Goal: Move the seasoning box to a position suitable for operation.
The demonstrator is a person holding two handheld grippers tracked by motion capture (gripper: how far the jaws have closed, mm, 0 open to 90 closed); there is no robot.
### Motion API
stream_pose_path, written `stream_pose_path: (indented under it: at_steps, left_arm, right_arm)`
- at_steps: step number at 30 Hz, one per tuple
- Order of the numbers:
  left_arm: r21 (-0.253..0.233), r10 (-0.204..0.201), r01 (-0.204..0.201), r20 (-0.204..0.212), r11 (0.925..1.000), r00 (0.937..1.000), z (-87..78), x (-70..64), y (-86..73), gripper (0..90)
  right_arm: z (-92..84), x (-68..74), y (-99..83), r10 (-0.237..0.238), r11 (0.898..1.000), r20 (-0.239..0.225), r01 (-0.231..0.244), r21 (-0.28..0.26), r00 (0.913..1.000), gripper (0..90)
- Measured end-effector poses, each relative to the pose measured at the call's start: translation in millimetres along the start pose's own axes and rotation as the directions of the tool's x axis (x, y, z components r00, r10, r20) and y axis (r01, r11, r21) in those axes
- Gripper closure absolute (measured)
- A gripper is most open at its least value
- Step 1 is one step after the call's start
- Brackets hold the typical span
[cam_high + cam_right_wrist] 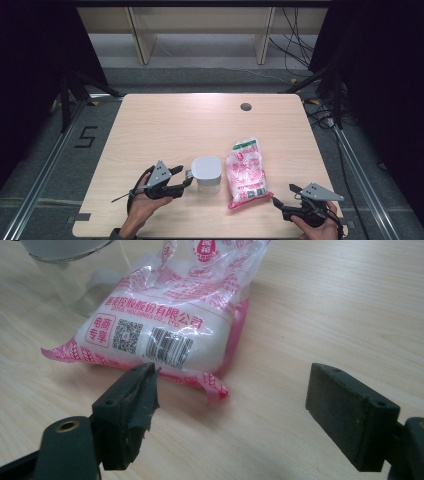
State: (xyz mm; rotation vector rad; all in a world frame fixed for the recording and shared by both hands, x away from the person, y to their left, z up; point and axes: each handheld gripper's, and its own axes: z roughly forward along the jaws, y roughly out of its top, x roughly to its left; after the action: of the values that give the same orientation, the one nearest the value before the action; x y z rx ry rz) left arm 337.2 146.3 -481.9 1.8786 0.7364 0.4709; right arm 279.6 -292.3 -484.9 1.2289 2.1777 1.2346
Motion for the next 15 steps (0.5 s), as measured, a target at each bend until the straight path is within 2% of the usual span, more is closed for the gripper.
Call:
stream_pose_path:
  at_steps: [2, 3, 5, 6, 7, 9, 11, 15]
  left_arm:
    - [-0.006, -0.008, 0.008, 0.004, 1.0000, 1.0000, -3.7, -1.0, 3.6, 40.6]
    - [-0.015, -0.026, 0.026, 0.016, 0.9996, 0.9995, -5.2, -1.9, 5.3, 38.5]
    - [-0.016, -0.028, 0.029, 0.025, 0.9995, 0.9993, -8.9, -3.1, 8.8, 36.4]
    - [-0.014, -0.027, 0.028, 0.025, 0.9995, 0.9993, -10.4, -3.6, 10.1, 35.4]
    - [-0.008, -0.026, 0.026, 0.019, 0.9996, 0.9995, -12.2, -3.9, 11.3, 35.0]
    - [-0.009, -0.031, 0.031, 0.020, 0.9995, 0.9993, -14.0, -4.6, 12.9, 34.1]
    - [-0.015, -0.039, 0.039, 0.028, 0.9991, 0.9988, -15.2, -5.3, 14.8, 33.0]
    - [-0.019, -0.048, 0.049, 0.032, 0.9986, 0.9983, -16.8, -5.7, 17.5, 34.5]
  right_arm:
    - [0.5, -1.0, -0.3, -0.011, 1.000, 0.008, 0.011, -0.002, 0.9999, 21.5]
    - [1.5, -0.3, -0.2, 0.002, 1.000, 0.015, -0.002, -0.008, 0.9999, 21.5]
    - [1.8, 0.8, 0.0, 0.010, 1.000, 0.011, -0.010, -0.005, 0.9999, 21.5]
    - [2.4, -0.7, 0.2, -0.014, 1.000, 0.012, 0.014, -0.010, 0.9998, 21.5]
    - [2.3, -1.1, 0.4, -0.023, 1.000, 0.007, 0.023, -0.003, 0.9997, 21.5]
    - [0.6, 0.9, 0.1, 0.001, 1.000, 0.002, -0.001, 0.003, 1.0000, 21.5]
    - [1.2, -0.8, 0.5, -0.020, 1.000, 0.000, 0.020, -0.005, 0.9998, 21.5]
    - [1.1, -0.6, 0.5, -0.020, 1.000, 0.000, 0.020, -0.003, 0.9998, 21.5]
